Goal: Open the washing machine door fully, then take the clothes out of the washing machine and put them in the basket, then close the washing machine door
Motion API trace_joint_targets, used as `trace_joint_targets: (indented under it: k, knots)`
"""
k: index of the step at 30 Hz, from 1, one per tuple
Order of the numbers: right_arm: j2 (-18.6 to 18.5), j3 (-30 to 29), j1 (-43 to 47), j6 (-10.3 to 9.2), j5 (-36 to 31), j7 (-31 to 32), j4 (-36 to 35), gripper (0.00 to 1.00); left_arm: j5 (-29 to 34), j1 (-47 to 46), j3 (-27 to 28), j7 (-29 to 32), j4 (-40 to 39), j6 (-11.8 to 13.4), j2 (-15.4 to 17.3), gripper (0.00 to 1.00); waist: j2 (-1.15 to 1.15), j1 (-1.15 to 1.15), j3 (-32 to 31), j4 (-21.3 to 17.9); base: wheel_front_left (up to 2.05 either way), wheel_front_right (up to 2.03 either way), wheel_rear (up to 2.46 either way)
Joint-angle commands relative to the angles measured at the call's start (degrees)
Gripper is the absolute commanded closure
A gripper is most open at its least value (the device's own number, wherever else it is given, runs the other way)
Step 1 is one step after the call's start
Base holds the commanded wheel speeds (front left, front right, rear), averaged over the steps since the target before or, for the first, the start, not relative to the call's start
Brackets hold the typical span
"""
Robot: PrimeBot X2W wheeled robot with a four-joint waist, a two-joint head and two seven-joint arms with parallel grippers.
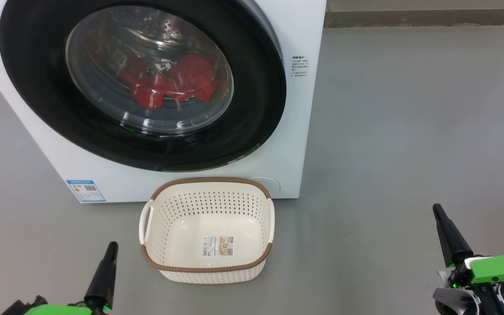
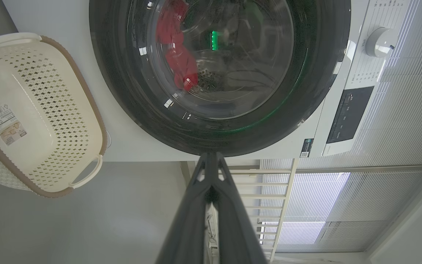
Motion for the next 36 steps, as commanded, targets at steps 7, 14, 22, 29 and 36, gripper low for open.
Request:
trace_joint_targets:
  k: [7, 14, 22, 29, 36]
  knots:
    - [-0.5, 1.0, -2.4, -0.03, -0.1, 0.3, -1.7, 1.0, -0.4, -2.4, 1.9, 0.2, -1.6, -0.4, 1.0, 1.0, 0.0, 0.0, 0.0, 0.0, 0.0, 0.0, 0.0]
    - [-0.5, 1.0, -2.4, -0.03, -0.1, 0.3, -1.7, 1.0, -0.4, -2.4, 1.9, 0.2, -1.6, -0.4, 1.0, 1.0, 0.0, 0.0, 0.0, 0.0, 0.0, 0.0, 0.0]
    - [-0.5, 1.0, -2.4, -0.03, -0.1, 0.3, -1.7, 1.0, -0.4, -2.4, 1.9, 0.2, -1.6, -0.4, 1.0, 1.0, 0.0, 0.0, 0.0, 0.0, 0.0, 0.0, 0.0]
    - [-0.5, 1.0, -2.4, -0.03, -0.1, 0.3, -1.7, 1.0, -0.4, -2.4, 1.9, 0.2, -1.6, -0.4, 1.0, 1.0, 0.0, 0.0, 0.0, 0.0, 0.0, 0.0, 0.0]
    - [-0.5, 1.0, -2.4, -0.03, -0.1, 0.3, -1.7, 1.0, -0.4, -2.4, 1.9, 0.2, -1.6, -0.4, 1.0, 1.0, 0.0, 0.0, 0.0, 0.0, 0.0, 0.0, 0.0]
